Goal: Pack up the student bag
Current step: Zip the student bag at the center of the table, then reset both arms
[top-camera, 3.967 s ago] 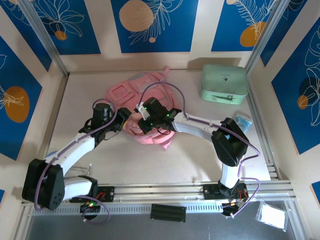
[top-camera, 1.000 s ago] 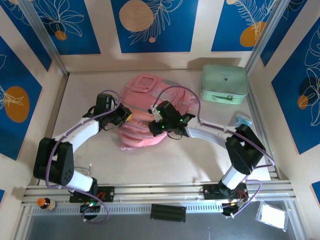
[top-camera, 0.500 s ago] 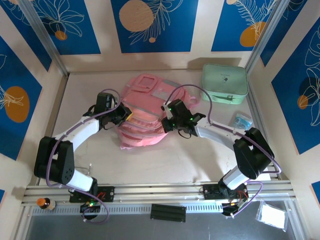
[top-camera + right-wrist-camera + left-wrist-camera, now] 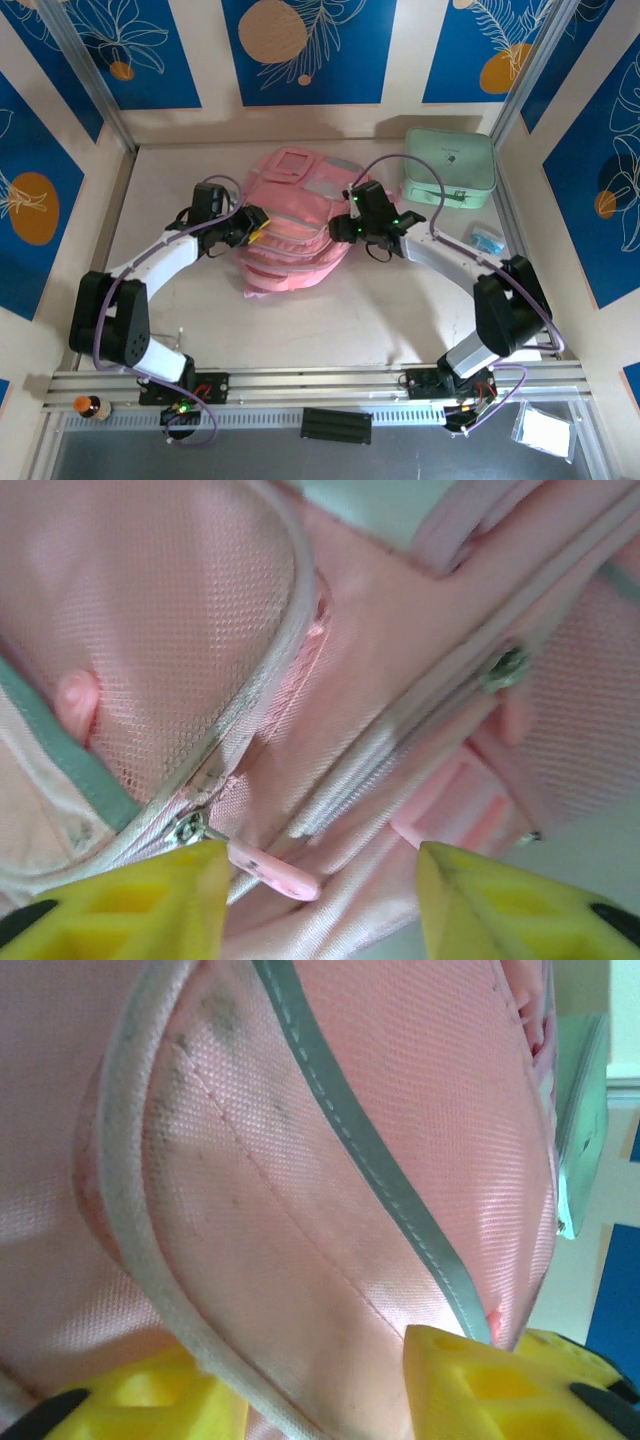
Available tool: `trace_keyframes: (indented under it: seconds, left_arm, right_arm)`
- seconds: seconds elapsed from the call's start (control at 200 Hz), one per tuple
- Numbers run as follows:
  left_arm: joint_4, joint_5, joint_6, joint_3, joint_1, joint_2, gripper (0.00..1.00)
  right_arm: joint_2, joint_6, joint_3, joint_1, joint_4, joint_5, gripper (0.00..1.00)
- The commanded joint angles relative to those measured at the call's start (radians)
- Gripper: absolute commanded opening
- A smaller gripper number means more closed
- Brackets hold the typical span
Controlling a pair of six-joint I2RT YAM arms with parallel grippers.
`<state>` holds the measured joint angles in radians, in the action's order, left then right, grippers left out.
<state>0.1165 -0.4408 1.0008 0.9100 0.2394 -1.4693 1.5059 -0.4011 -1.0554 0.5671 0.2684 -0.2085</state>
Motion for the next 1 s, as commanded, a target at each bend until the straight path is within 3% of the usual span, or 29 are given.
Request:
trace_keyframes:
  seconds: [0.0, 0.135, 0.225, 0.29, 0.43, 0.605, 0.76, 0.89, 0.995]
  left_arm:
    - [0.039, 0.067, -0.048, 0.002, -0.036, 0.115, 0.56]
    - [0.195, 0.247, -0.206, 0.033, -0.079, 0.213, 0.77]
    - [0.250, 0.430, -0.325, 0.032, -0.093, 0.270, 0.92]
    - [0.236, 0.568, -0.415, 0.002, -0.100, 0.312, 0.99]
    - [0.059, 0.877, -0.597, -0.157, -0.103, 0.396, 1.00]
    - [-0.210, 1.076, -0.714, -0.366, -0.107, 0.443, 1.00]
    - [-0.397, 1.105, -0.827, -0.480, -0.116, 0.424, 1.00]
    - [-0.697, 0.958, -0.979, -0.595, -0.120, 0.388, 1.00]
    - [-0.806, 0.861, -1.015, -0.624, -0.124, 0.347, 1.00]
  right_arm:
    - [-0.150, -0.025, 0.043, -0.022, -0.055, -0.042, 0.66]
    - [-0.289, -0.011, 0.111, -0.095, -0.083, -0.104, 0.85]
    - [-0.373, 0.009, 0.165, -0.147, -0.110, -0.186, 1.00]
    - [-0.434, 0.018, 0.226, -0.177, -0.158, -0.273, 0.99]
    - [-0.518, 0.030, 0.367, -0.217, -0.253, -0.478, 0.99]
    - [-0.502, 0.024, 0.527, -0.317, -0.350, -0.612, 0.99]
    - [-0.423, 0.038, 0.594, -0.381, -0.410, -0.576, 0.99]
    - [-0.325, 0.111, 0.630, -0.375, -0.554, -0.556, 0.99]
    - [-0.249, 0.243, 0.656, -0.364, -0.759, -0.516, 1.00]
